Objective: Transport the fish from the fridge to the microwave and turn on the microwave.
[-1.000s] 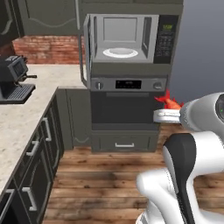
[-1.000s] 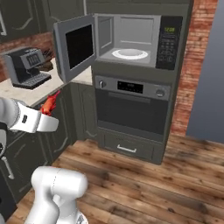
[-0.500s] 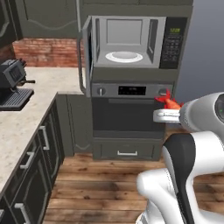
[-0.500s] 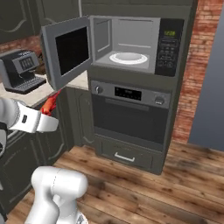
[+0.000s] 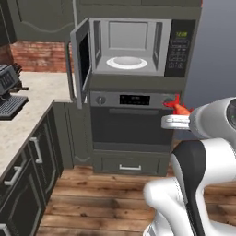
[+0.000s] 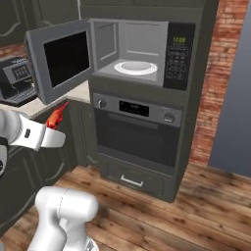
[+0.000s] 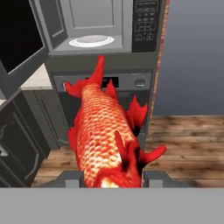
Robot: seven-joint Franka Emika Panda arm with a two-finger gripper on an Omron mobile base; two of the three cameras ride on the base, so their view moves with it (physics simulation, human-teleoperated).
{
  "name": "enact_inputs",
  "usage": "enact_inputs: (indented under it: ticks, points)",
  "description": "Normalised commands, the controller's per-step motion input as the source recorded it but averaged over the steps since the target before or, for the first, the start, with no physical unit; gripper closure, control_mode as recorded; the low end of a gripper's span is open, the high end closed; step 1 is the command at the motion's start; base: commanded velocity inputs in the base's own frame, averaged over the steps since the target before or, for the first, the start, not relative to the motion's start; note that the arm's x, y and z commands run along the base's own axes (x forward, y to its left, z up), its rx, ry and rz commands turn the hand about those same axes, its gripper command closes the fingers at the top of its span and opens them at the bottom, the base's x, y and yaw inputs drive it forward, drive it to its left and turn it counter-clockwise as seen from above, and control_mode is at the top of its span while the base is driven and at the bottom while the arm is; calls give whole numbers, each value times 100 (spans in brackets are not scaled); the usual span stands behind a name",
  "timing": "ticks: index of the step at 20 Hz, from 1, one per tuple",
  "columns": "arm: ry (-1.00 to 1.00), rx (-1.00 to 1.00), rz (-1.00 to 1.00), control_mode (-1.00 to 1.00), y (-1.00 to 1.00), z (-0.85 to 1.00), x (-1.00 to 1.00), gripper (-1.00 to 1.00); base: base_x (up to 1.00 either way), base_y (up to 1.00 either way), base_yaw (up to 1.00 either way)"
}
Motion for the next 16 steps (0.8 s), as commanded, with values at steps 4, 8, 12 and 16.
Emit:
enact_inputs:
  ticks: [4,8,12,16]
  points:
    - [0,0,0,100,0,0,0,100,35,-48,11]
    - [0,0,0,100,0,0,0,100,43,-43,11]
    - [0,0,0,100,0,0,0,100,44,-43,13]
    - [0,0,0,100,0,0,0,100,44,-40,13]
